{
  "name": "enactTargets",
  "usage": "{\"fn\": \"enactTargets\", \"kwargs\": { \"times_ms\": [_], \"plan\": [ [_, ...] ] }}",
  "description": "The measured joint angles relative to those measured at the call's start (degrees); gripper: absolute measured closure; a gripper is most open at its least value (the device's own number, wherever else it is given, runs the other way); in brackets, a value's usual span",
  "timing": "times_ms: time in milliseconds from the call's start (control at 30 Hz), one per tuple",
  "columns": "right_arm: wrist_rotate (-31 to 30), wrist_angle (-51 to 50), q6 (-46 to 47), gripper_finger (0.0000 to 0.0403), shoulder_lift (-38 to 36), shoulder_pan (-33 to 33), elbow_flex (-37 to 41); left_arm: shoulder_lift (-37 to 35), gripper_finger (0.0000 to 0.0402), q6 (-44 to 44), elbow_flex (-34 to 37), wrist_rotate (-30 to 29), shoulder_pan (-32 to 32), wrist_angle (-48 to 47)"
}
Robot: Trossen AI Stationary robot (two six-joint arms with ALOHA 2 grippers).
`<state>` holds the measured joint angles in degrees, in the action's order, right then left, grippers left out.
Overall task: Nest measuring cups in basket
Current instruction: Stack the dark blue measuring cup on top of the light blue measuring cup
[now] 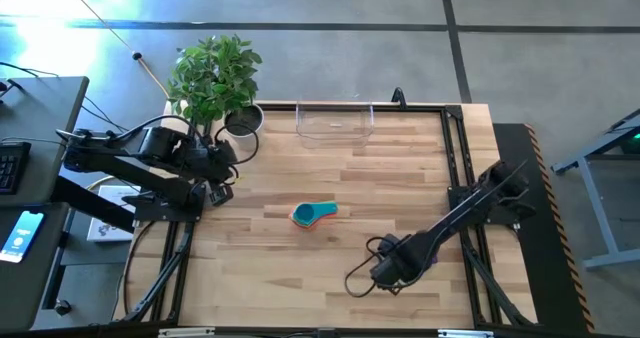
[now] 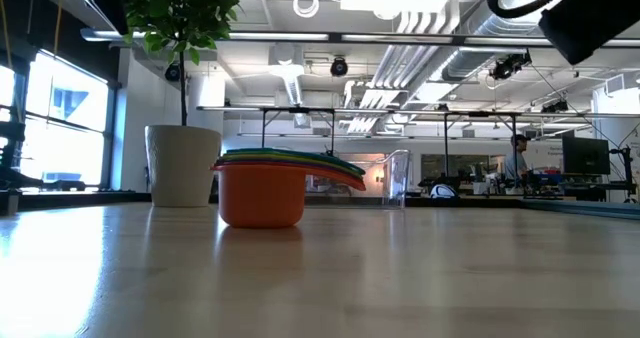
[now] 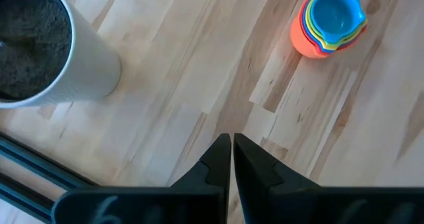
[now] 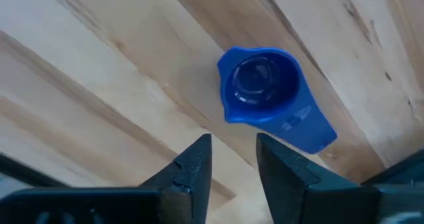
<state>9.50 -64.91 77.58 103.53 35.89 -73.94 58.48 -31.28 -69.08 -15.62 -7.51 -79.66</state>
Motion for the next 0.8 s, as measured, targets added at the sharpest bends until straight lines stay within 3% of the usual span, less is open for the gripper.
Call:
{"fn": "enactTargets", "kwargs": {
  "times_ms": [233, 800],
  "plan": [
    [-3.61, 4.28, -0.43, 0.0284, 0.02, 0.18, 3.19, 0.0, 0.0392, -3.54, 0.0, -0.02, 0.0, 0.01],
    [-3.1, 14.7, -1.94, 0.0284, 0.1, 0.01, 12.44, 0.0, 0.0392, -6.01, 0.0, -0.2, -0.01, 0.02]
  ]
}}
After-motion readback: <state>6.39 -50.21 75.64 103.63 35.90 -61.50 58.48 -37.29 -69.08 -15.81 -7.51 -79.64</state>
